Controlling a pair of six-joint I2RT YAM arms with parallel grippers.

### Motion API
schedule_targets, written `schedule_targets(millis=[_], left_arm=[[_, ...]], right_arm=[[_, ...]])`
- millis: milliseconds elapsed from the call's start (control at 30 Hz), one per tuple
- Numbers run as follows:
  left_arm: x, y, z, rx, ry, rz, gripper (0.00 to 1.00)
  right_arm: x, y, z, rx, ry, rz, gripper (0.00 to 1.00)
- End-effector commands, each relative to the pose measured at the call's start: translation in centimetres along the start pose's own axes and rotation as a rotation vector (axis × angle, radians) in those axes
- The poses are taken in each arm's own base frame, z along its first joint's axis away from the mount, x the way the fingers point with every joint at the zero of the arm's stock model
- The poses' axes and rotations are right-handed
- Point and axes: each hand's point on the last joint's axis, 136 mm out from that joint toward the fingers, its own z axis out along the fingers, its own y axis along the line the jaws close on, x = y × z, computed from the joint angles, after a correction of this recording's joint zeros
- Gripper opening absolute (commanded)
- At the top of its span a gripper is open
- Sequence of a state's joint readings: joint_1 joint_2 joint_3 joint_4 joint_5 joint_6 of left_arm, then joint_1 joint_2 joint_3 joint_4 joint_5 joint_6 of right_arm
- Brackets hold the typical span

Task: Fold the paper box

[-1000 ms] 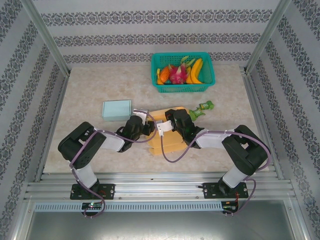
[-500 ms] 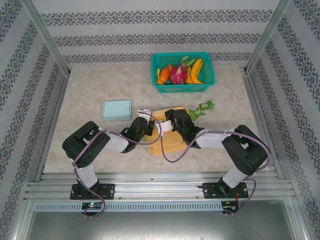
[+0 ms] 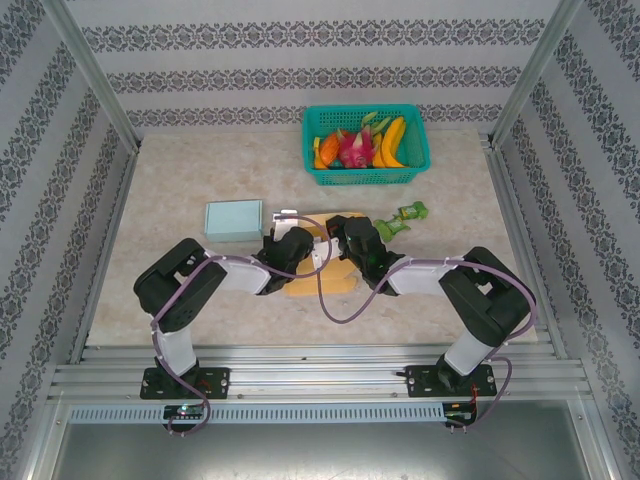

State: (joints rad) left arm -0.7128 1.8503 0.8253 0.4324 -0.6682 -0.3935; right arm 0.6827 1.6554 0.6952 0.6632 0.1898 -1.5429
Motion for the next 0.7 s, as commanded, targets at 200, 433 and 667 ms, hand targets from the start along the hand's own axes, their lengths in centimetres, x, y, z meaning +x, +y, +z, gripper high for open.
schedule_targets(millis=[200,433,667], left_arm=[[2.6,6.4,1.1,-0.34,0.058,0.144,0.28],[3.0,1.2,1.1,0.016,0.066,0.066,0.49],[1.5,-1.5,-1.4,0.24,0.01,-0.017,0.58]], right_arm=[[3.5,2.6,0.2,-0.092,0.127,0.024,0.0],[3.5,3.0,0.6,-0.108,0.129,0.043,0.0],[3.7,2.7,0.6,-0.097,0.133,0.064,0.0]])
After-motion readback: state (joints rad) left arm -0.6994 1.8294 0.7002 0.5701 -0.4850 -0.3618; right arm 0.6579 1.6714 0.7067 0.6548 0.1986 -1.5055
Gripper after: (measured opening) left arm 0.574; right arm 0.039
